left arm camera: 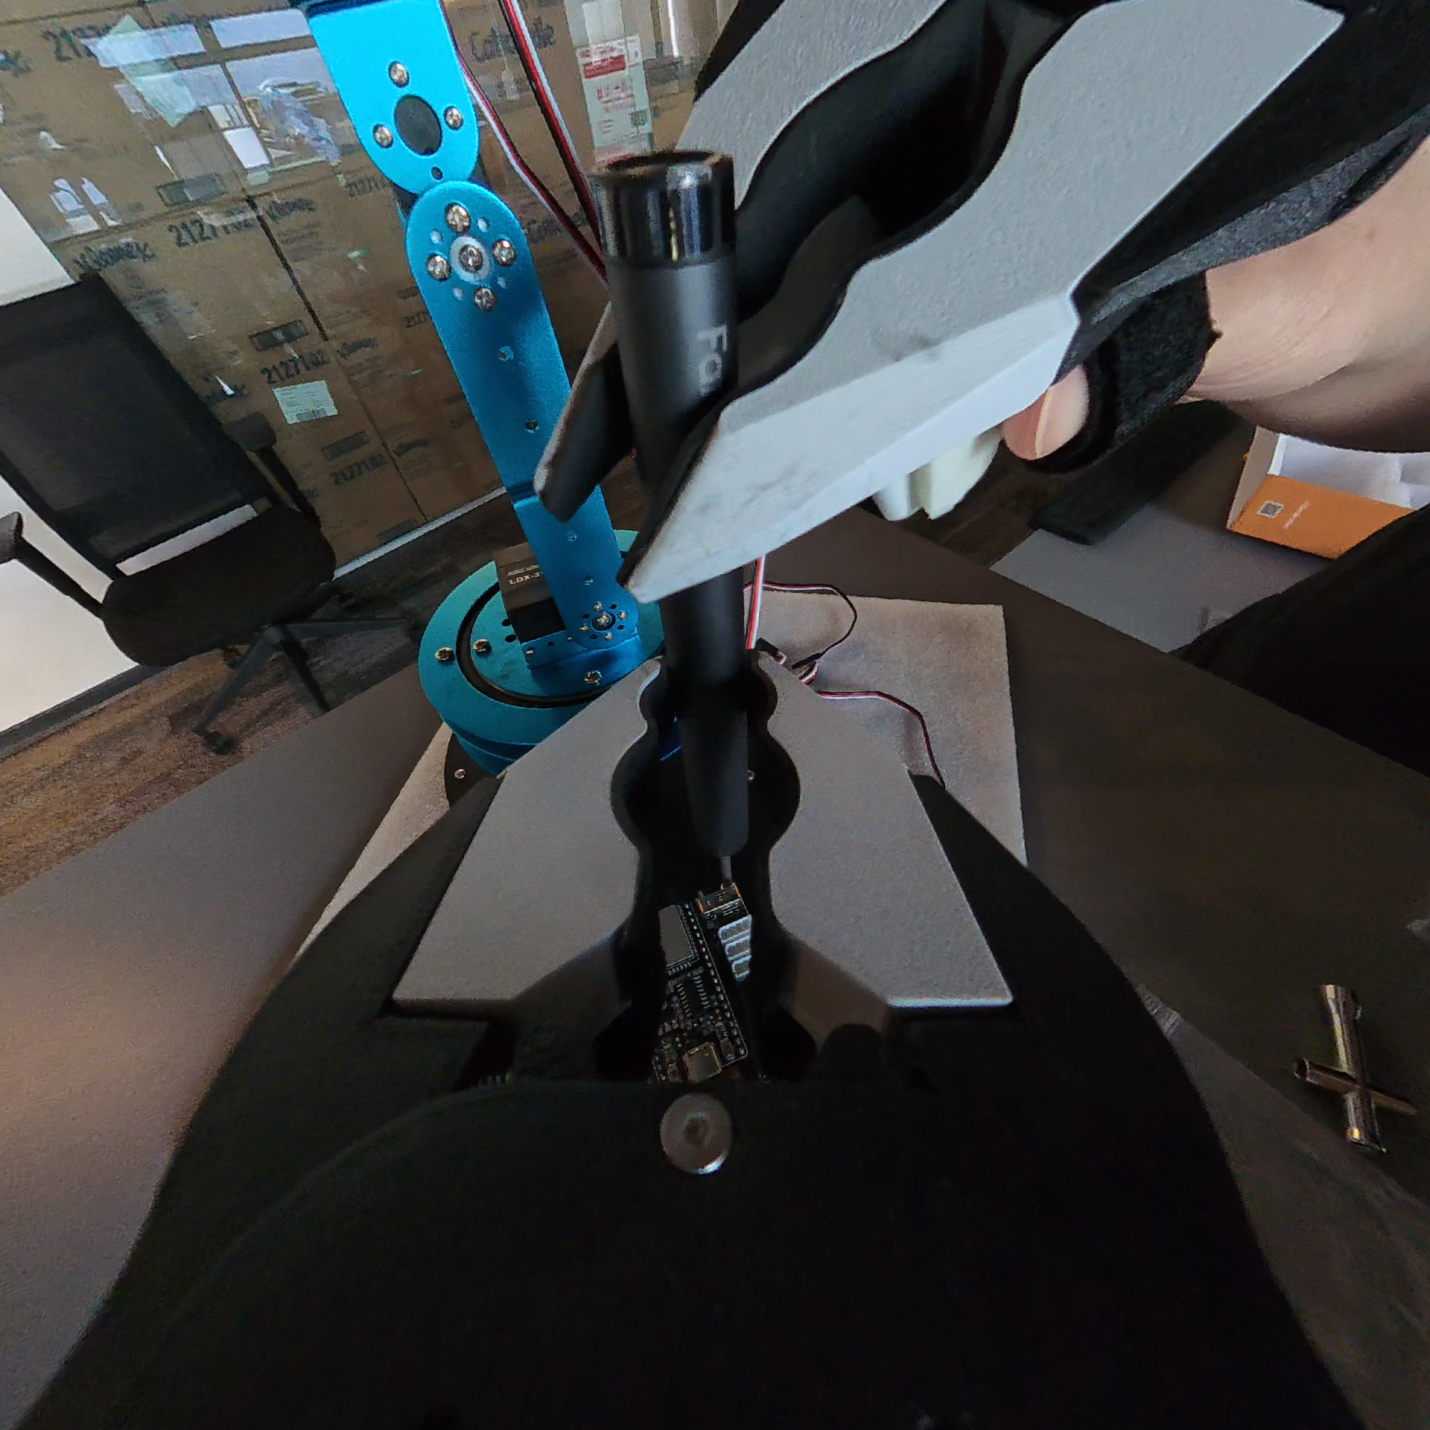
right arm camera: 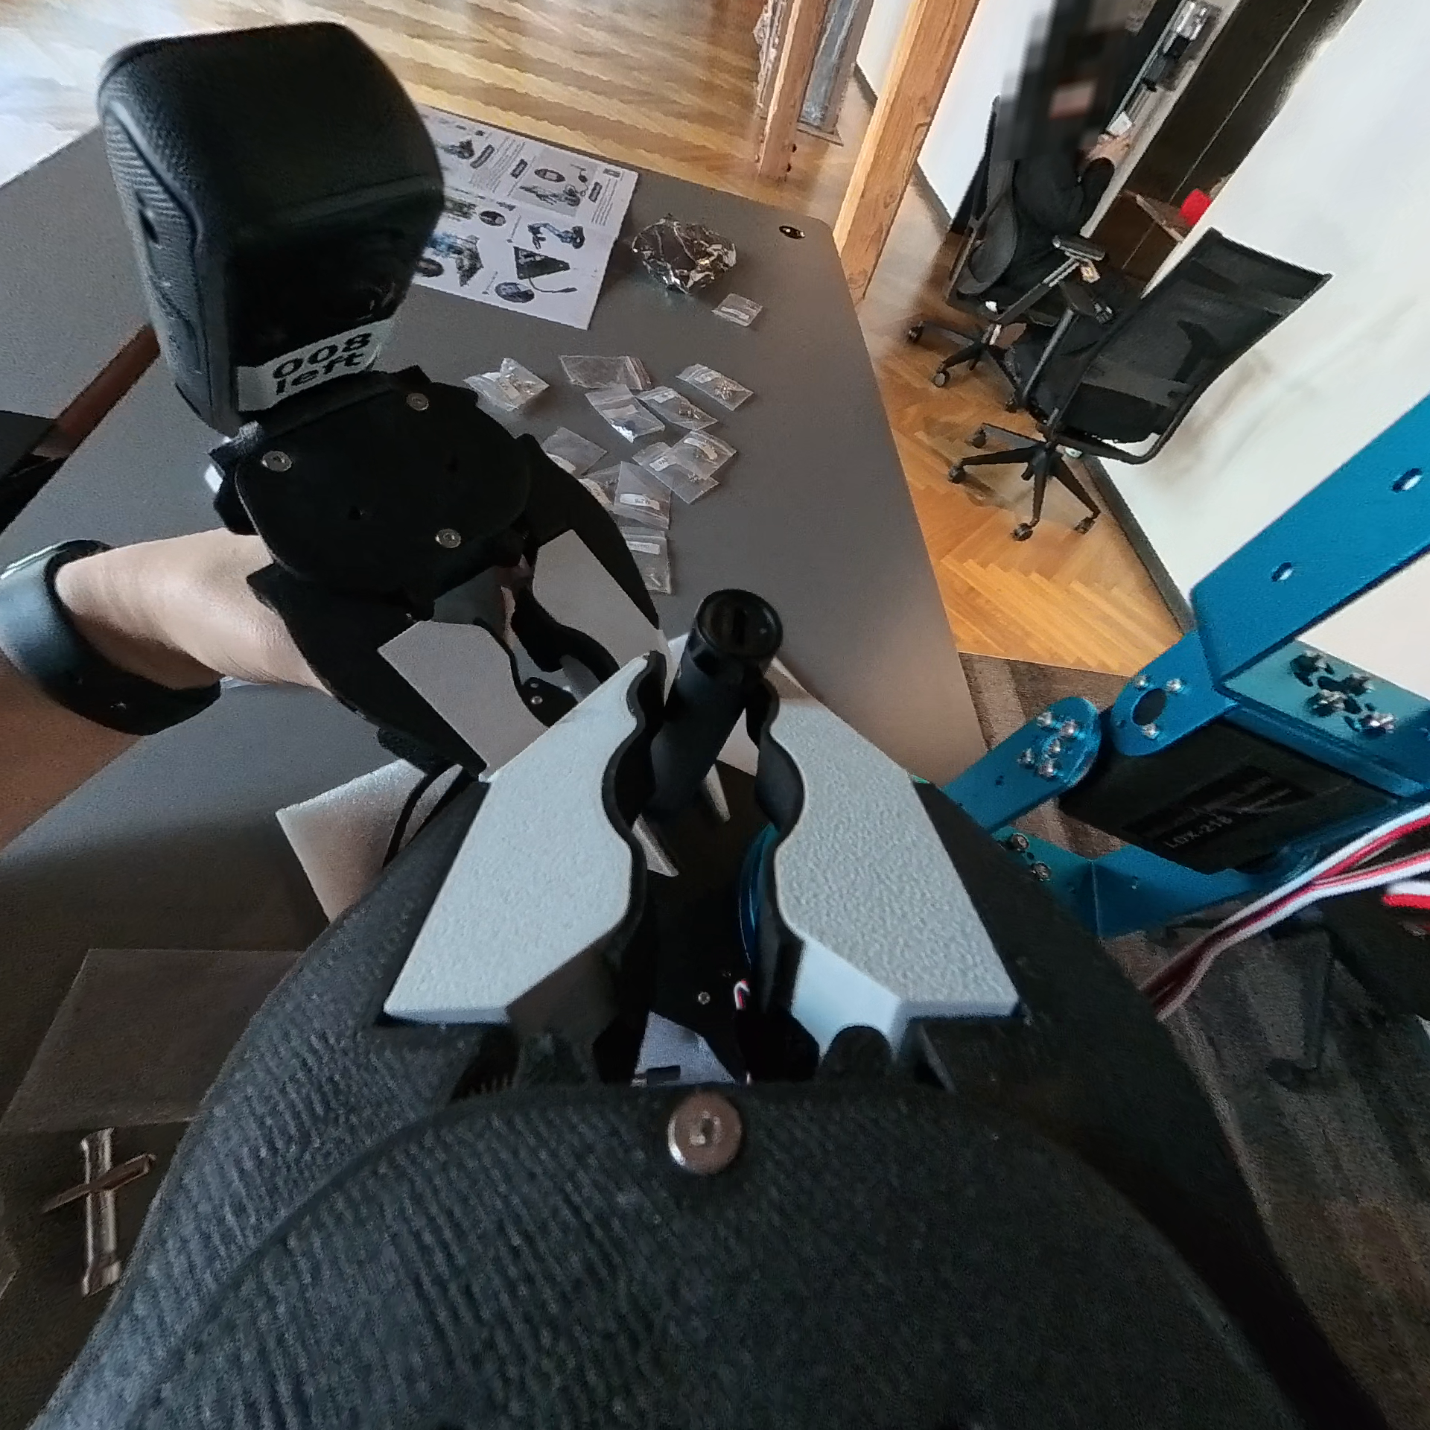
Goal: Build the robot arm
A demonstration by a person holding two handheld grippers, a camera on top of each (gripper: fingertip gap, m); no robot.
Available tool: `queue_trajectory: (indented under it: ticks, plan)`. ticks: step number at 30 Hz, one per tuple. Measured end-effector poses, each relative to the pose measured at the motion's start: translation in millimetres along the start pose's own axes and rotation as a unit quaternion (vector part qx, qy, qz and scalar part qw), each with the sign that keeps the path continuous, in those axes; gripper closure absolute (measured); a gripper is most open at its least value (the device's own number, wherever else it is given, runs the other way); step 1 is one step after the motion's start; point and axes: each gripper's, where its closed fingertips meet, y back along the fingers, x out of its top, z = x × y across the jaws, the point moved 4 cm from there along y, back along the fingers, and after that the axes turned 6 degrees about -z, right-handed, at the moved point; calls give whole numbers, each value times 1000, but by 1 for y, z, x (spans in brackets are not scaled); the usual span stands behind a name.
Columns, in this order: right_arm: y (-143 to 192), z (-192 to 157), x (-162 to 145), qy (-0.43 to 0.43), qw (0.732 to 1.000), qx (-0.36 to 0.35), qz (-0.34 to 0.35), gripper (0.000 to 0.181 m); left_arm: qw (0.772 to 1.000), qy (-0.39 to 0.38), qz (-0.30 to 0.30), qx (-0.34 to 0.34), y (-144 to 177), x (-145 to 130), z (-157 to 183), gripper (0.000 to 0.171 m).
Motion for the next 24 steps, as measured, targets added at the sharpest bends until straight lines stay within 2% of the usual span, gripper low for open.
queue_trajectory:
  ticks: [2, 6, 10, 12, 21, 24]
  plan:
    - [0, -1, 0, 9, 1000, 10, 7, 161, 1000, 2, 0, -7, 0, 0, 1, 156]
    - [6, 2, 2, 19, 999, 18, 43, 149, 1000, -2, 1, -12, 0, 0, 2, 156]
    - [11, 3, 3, 20, 997, 49, 57, 151, 1000, -5, 1, -13, 2, -1, 2, 156]
    - [11, -1, 2, 24, 996, 70, 52, 162, 1000, -2, 4, -13, 2, -1, 2, 156]
    - [9, 0, 2, 2, 999, 16, 33, 161, 1000, -3, 12, -7, 7, 1, 1, 155]
    - [8, 0, 3, 4, 999, 27, 31, 162, 1000, -4, 11, -2, 8, 2, 0, 156]
